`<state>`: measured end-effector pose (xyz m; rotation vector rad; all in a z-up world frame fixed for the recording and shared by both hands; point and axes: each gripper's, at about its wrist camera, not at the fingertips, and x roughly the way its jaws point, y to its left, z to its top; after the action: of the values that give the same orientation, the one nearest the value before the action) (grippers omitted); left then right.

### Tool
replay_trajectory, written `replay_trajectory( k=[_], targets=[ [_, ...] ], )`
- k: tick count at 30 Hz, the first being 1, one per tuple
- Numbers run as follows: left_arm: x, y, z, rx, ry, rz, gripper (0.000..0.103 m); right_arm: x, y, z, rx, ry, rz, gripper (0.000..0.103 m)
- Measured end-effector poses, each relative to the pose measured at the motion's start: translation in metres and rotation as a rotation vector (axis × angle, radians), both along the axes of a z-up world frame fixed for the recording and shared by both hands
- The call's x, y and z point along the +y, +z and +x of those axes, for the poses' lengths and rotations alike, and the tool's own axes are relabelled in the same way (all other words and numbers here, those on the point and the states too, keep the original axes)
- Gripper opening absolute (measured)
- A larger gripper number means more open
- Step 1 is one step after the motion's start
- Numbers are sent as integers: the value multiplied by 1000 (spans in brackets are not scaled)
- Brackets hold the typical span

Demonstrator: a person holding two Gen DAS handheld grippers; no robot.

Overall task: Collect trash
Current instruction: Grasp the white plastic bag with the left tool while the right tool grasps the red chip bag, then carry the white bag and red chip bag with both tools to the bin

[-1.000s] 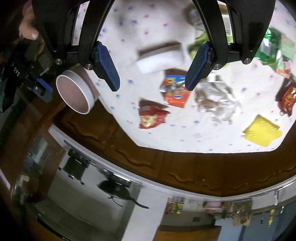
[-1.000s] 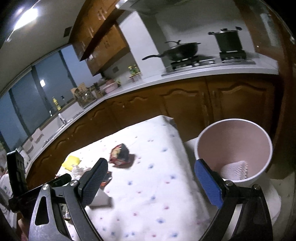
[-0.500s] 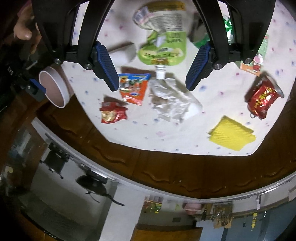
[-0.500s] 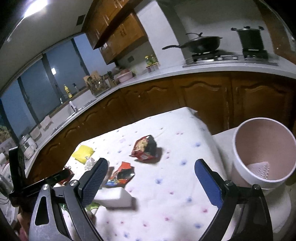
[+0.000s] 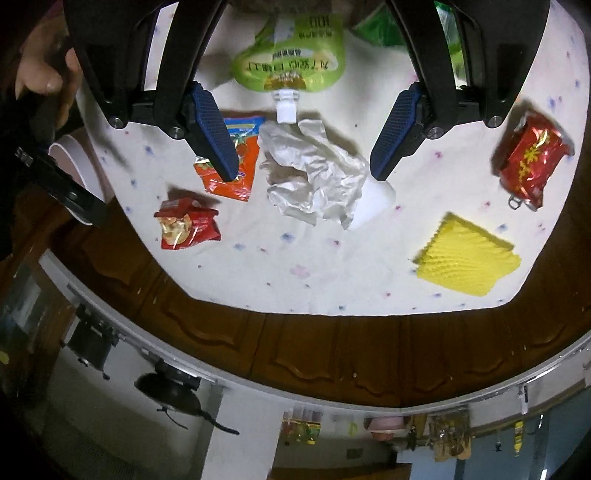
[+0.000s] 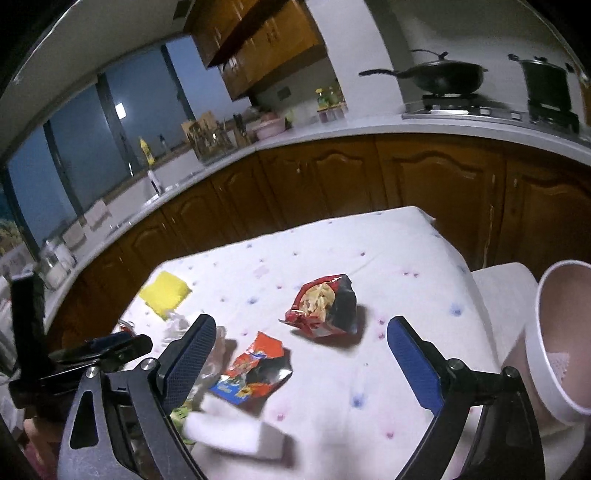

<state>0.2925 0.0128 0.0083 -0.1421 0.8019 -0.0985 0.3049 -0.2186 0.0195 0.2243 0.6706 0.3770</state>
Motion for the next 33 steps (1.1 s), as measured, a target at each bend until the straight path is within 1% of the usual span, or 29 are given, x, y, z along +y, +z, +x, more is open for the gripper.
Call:
replay_trajectory(
  k=[1,2,3,4,5,7,8,9,10,11,12,13,14,17,19,25,30,33],
  targets=[
    [-1,-2,3,5,-8,4,69,2,-3,5,11,2,-6,85],
    [-2,-5,6,10,-13,10,64,4,-7,11,24,3,-15,81],
    [-2,-7,8,16,-16,15,58,6,-10,17,36,6,-22,81],
    [-3,-9,11,24,-21,19,55,8,-14,22,44,8,-30,80],
    [-3,-12,14,32,-25,20,49,9,-17,27,54,6,-39,79],
    [-2,-16,19,46,-33,19,36,11,-23,35,69,11,-47,76],
    [-2,-18,21,52,-38,17,24,12,-26,38,79,12,-50,73],
    [-2,-21,23,61,-45,12,15,12,-28,42,87,13,-52,71],
    [-1,-22,24,63,-48,9,15,13,-31,45,95,14,-56,65],
    [0,-24,24,66,-53,-1,13,14,-33,48,104,17,-62,54],
    [0,-25,23,64,-55,-4,12,15,-36,50,113,20,-69,46],
    [1,-25,22,59,-56,-3,11,16,-40,53,127,25,-73,27],
    [1,-25,21,56,-56,-3,10,17,-41,54,136,29,-73,14],
    [4,-20,16,35,-57,-22,9,18,-40,49,115,32,-71,8],
    [9,-12,11,12,-54,-43,9,16,-37,43,99,31,-64,7],
    [11,13,-4,-55,-64,-87,9,1,-19,25,63,21,-21,7],
    [7,30,-13,-91,-84,-124,9,-9,-4,4,30,8,3,7],
    [-1,38,-18,-109,-102,-130,9,-18,4,-11,6,-5,5,7]
  ],
)
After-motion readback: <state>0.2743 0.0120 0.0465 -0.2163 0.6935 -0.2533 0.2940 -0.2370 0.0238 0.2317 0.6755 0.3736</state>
